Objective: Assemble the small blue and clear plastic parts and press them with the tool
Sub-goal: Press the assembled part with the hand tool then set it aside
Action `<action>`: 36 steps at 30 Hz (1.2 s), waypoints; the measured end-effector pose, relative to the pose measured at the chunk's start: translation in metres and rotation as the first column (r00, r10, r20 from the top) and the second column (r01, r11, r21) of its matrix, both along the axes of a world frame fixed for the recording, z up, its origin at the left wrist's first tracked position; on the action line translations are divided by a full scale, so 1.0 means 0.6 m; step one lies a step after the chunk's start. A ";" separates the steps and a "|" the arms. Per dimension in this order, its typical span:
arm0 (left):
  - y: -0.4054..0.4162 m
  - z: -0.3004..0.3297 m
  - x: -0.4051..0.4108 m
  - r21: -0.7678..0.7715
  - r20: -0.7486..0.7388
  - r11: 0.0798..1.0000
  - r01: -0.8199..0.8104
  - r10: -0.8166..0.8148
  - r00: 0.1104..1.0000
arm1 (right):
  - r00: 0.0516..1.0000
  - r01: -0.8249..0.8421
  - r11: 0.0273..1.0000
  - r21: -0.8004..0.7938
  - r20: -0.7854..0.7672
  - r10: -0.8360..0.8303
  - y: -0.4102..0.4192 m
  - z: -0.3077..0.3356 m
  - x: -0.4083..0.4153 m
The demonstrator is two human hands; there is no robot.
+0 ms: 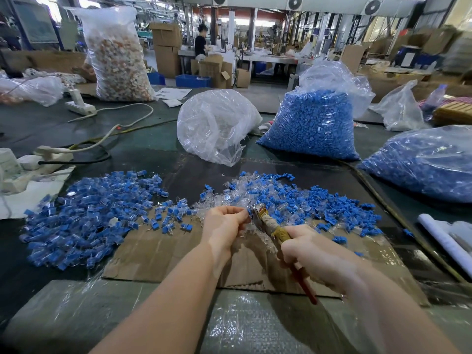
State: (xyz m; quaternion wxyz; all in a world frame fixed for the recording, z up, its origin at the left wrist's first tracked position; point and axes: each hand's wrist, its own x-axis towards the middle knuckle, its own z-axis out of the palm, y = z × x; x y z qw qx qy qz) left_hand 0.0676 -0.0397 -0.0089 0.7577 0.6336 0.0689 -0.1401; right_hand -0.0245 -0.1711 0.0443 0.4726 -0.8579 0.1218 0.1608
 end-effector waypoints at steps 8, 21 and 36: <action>-0.005 0.003 -0.001 0.031 -0.024 0.998 -0.048 0.049 0.999 | 0.999 -0.037 0.998 -0.058 0.005 0.037 0.004 0.014 -0.005; -0.009 0.013 -0.012 -0.001 -0.034 0.999 -0.040 0.040 0.999 | 0.992 -0.117 0.980 -0.163 0.023 0.123 0.006 0.022 -0.009; 0.022 0.009 -0.006 0.281 0.254 0.946 -0.160 0.087 0.963 | 0.963 0.109 0.971 -0.214 0.266 -0.049 -0.032 -0.017 0.004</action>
